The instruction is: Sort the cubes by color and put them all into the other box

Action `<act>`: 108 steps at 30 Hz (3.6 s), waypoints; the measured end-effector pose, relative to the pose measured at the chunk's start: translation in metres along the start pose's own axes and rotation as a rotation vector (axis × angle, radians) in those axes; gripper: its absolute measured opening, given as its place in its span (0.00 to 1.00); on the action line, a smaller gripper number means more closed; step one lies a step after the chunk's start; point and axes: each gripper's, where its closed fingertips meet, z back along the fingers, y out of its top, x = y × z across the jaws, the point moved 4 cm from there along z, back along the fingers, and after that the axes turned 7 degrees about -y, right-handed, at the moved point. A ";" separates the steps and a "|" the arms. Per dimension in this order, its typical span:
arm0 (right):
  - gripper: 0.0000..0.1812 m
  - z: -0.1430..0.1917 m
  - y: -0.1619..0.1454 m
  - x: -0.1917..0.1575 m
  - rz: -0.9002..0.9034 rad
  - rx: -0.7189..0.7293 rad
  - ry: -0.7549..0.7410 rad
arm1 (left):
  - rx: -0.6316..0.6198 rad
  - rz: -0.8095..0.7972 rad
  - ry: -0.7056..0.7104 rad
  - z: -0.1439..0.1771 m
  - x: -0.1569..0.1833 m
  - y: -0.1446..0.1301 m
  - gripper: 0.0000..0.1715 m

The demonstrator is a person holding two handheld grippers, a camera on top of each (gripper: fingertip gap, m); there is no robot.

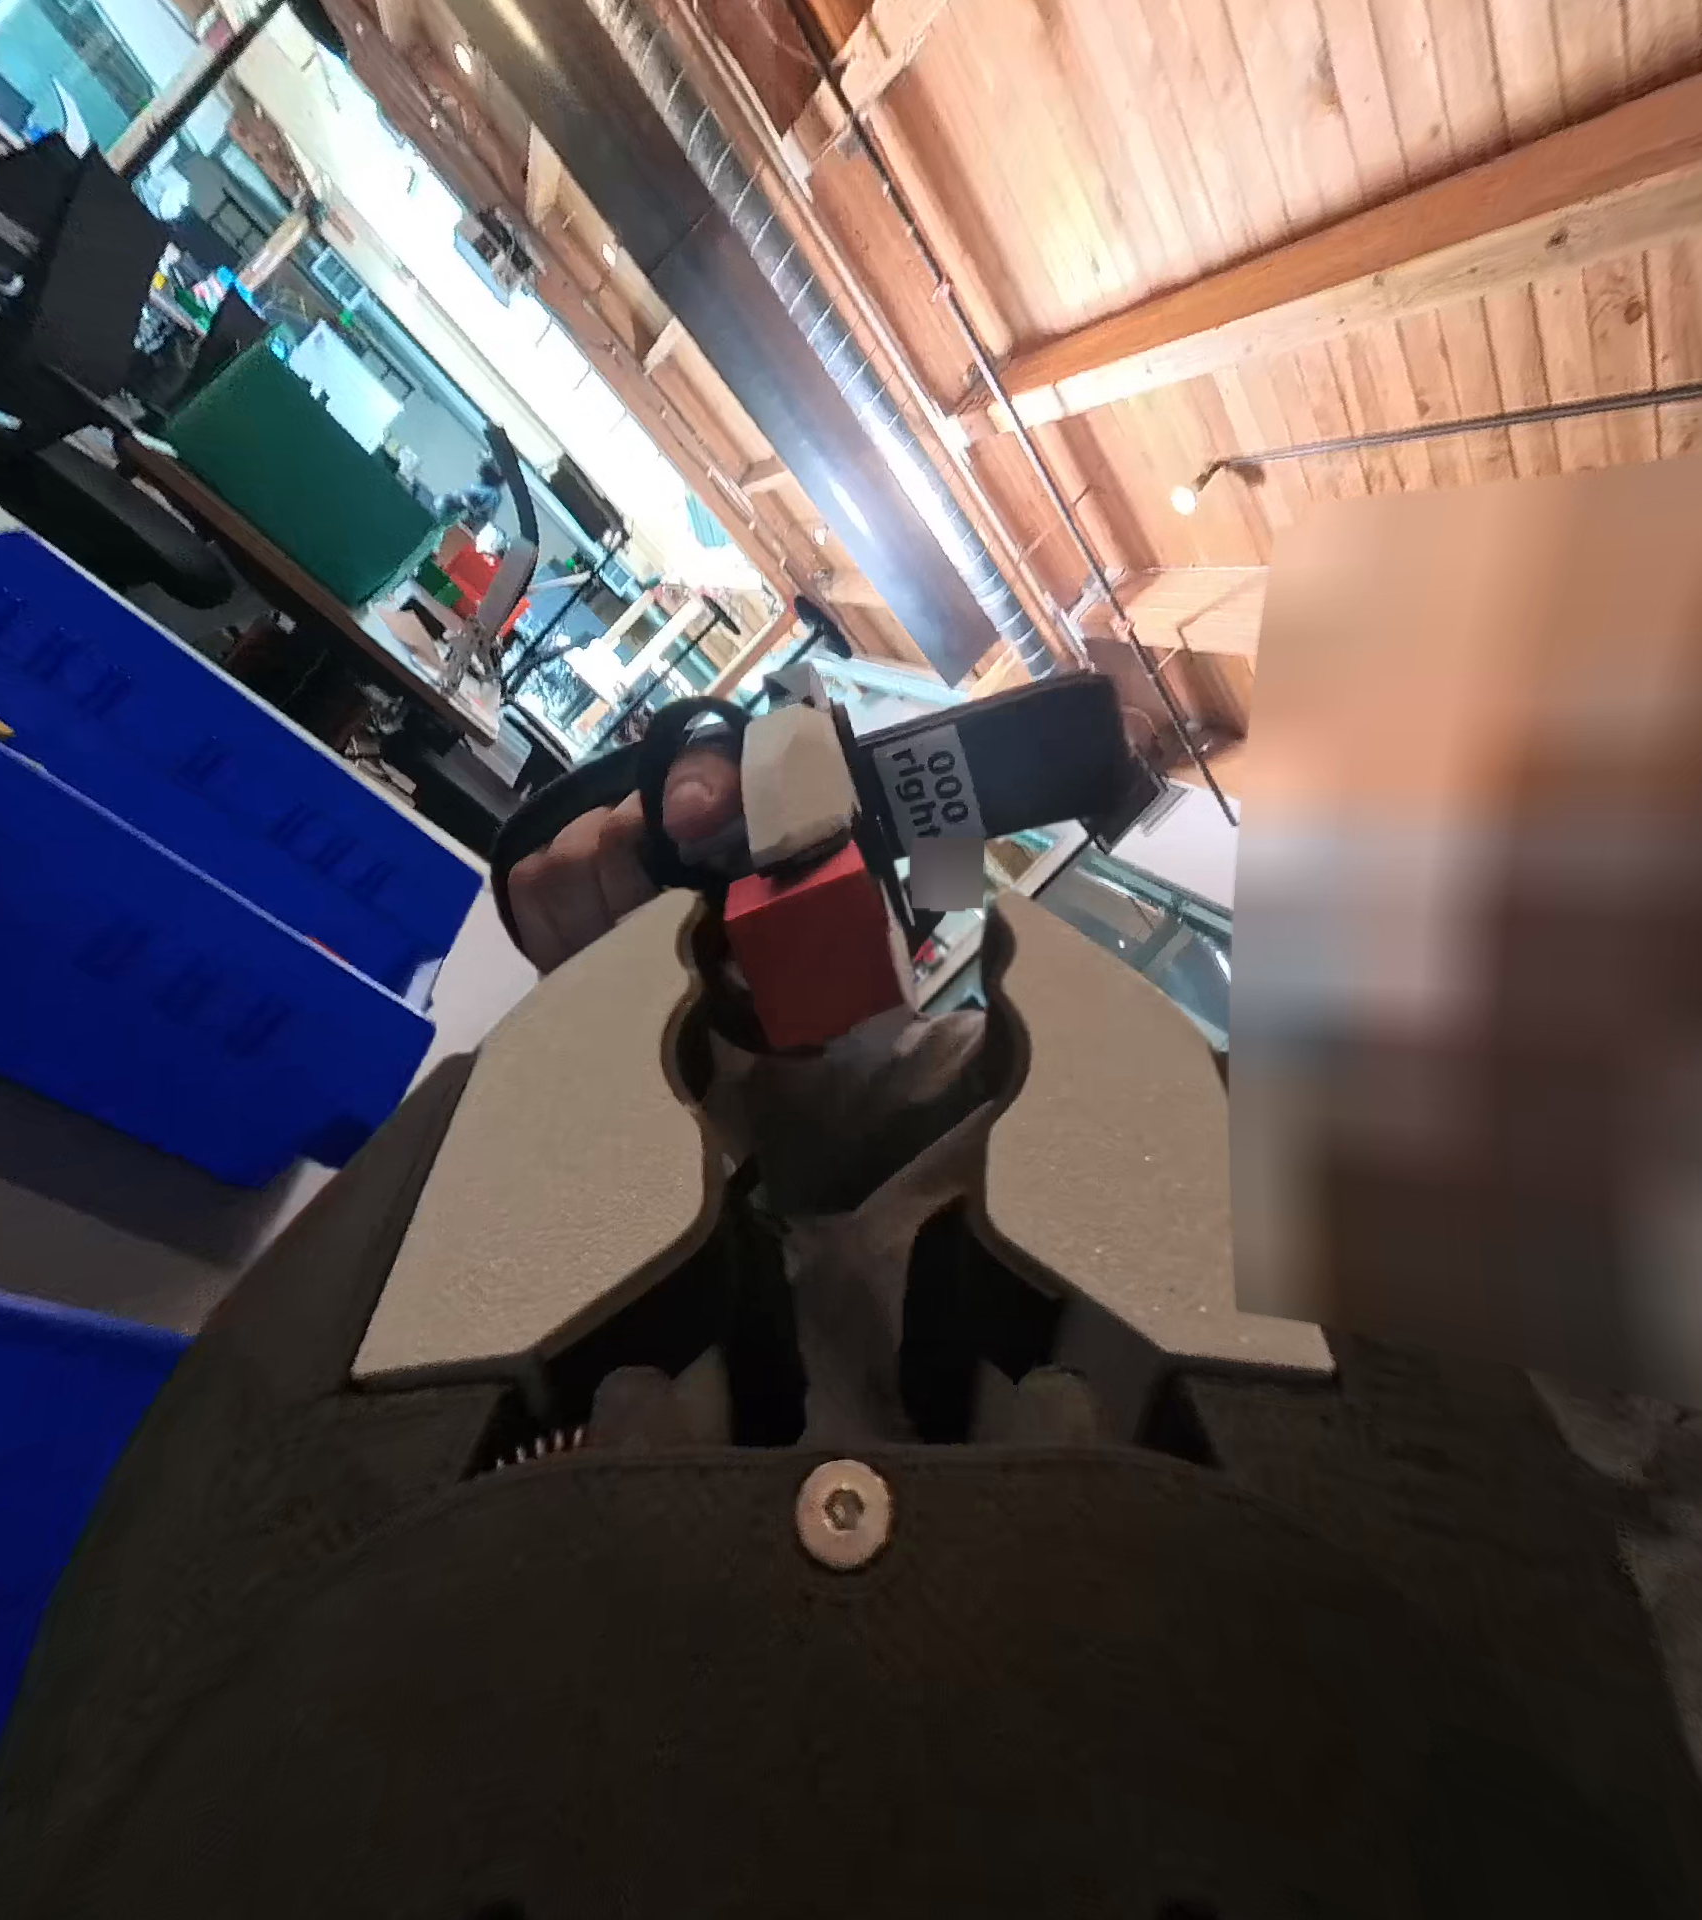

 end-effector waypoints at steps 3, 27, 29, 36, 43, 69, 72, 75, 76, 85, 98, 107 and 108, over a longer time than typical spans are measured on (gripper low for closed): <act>0.16 0.026 -0.008 0.015 0.091 -0.098 -0.016 | 0.002 -0.020 0.086 0.010 0.007 0.007 0.31; 0.16 0.211 -0.265 0.027 -0.005 -1.469 0.588 | -0.035 -0.190 0.344 0.048 0.050 0.015 0.23; 0.16 0.209 -0.262 0.026 -0.038 -1.464 0.591 | -0.038 -0.194 0.347 0.047 0.051 0.016 0.23; 0.23 0.207 -0.246 0.034 -0.125 -1.444 0.569 | -0.071 -0.190 0.394 0.049 0.049 0.013 0.23; 0.23 0.205 -0.239 0.044 -0.046 -1.444 0.513 | -0.103 -0.199 0.474 0.052 0.049 0.010 0.23; 0.18 0.157 -0.158 0.035 0.098 -0.728 0.139 | -1.015 0.450 1.819 0.184 -0.064 -0.066 0.16; 0.18 0.157 -0.154 0.034 0.105 -0.707 0.133 | -1.054 0.492 1.823 0.186 -0.068 -0.072 0.19; 0.18 0.159 -0.149 0.035 0.111 -0.683 0.123 | -1.092 0.549 1.822 0.192 -0.072 -0.079 0.23; 0.18 0.160 -0.147 0.036 0.111 -0.674 0.121 | -1.079 0.561 1.809 0.192 -0.073 -0.079 0.18; 0.17 0.146 -0.132 0.024 0.102 -0.530 0.122 | -0.766 0.307 1.412 0.140 -0.066 -0.045 0.17; 0.25 0.042 -0.030 -0.039 0.192 0.021 0.121 | -0.382 0.210 0.199 -0.012 0.002 -0.056 0.17; 0.15 0.031 -0.014 -0.052 0.212 0.032 0.159 | -0.424 0.201 0.168 -0.018 0.003 -0.066 0.17; 0.15 0.032 -0.015 -0.052 0.220 0.026 0.162 | -0.424 0.202 0.167 -0.018 0.002 -0.067 0.17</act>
